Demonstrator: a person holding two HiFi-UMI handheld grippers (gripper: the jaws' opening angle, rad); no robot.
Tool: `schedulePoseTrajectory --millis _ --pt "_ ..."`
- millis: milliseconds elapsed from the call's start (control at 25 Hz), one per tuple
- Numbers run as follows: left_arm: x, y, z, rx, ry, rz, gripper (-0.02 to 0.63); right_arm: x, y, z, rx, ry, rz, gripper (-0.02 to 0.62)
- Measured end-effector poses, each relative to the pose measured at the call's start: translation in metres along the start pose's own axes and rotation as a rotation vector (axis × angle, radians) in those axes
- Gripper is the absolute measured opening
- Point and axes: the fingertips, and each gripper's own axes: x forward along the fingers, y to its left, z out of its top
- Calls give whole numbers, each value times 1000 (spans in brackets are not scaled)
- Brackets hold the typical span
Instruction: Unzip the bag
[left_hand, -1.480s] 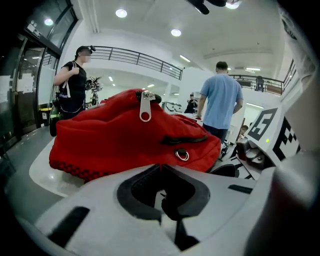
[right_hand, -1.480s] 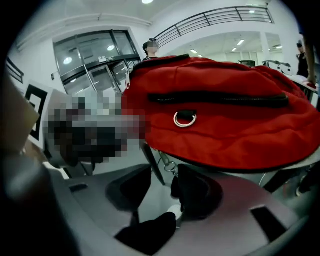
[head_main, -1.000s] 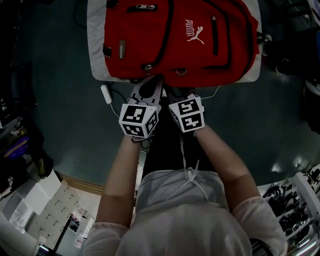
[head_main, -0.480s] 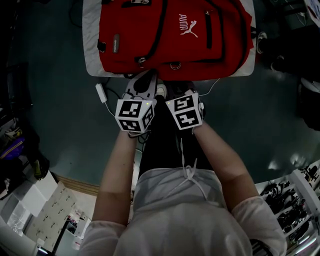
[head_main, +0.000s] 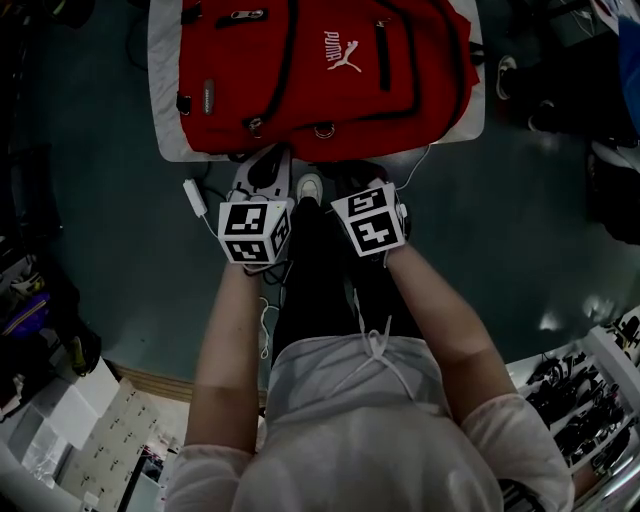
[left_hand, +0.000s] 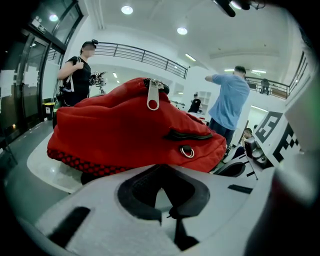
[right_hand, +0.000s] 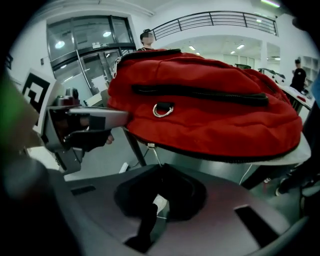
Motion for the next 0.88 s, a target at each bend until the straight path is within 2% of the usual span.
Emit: schedulePoseTrajectory --millis 120,320,600,880 --pt "1 2 -2 -9 -1 18 23 -2 -7 -8 27 7 -8 32" --pt "0 4 -3 12 0 60 22 -12 -27 -14 -10 21 -29 32" --pt "1 4 -4 28 4 95 21 -28 -62 -31 31 32 -73 32" --pt "-1 4 -4 50 13 138 21 -45 -95 -38 19 44 -106 32"
